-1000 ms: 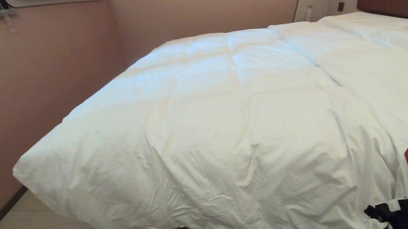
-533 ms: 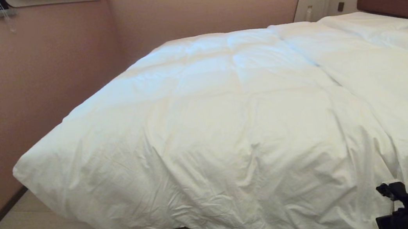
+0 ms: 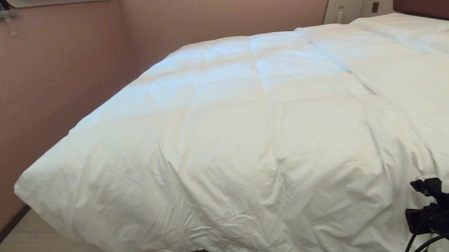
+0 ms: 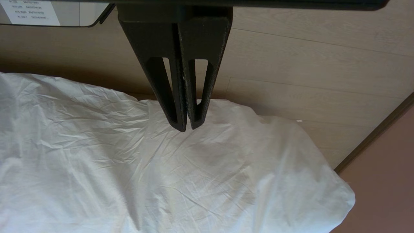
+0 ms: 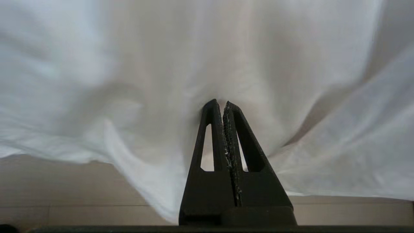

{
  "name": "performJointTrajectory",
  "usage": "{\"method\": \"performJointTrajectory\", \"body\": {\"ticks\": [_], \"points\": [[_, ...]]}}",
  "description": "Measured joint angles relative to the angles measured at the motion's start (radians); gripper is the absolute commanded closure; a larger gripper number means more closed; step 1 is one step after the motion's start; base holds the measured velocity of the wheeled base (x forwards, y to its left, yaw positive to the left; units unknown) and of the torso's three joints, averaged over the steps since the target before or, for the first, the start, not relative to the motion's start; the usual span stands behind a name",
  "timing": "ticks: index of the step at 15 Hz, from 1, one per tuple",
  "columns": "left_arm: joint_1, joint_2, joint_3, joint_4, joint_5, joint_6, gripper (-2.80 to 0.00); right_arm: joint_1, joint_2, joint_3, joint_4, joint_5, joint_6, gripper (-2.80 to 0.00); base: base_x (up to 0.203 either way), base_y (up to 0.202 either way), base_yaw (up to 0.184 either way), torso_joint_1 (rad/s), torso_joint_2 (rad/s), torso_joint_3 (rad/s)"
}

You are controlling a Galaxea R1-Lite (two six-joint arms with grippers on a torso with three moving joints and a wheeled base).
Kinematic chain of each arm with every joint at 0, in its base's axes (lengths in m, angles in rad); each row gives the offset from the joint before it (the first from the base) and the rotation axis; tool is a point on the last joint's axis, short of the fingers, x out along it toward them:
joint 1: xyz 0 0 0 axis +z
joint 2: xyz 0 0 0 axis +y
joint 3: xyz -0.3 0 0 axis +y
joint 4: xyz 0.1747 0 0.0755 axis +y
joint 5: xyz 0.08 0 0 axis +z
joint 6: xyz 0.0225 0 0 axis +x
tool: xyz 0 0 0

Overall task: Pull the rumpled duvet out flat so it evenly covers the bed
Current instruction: Flatten the corners of the folded blanket

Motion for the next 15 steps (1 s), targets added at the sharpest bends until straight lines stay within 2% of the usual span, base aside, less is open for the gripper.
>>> {"method": "performJointTrajectory", "body": {"ticks": [5,15], "points": [[0.000,0.000,0.000,0.000,0.000,0.000,0.00,-0.002,0.148,-0.041,-0.003,-0.010,-0.026,0.00,0.000,0.000,0.000,0.000,0.00,0.000],[0.000,0.000,0.000,0.000,0.000,0.000,0.00,0.004,0.237,0.050,-0.001,-0.055,-0.145,0.00,0.000,0.000,0.000,0.000,0.00,0.000]]}}
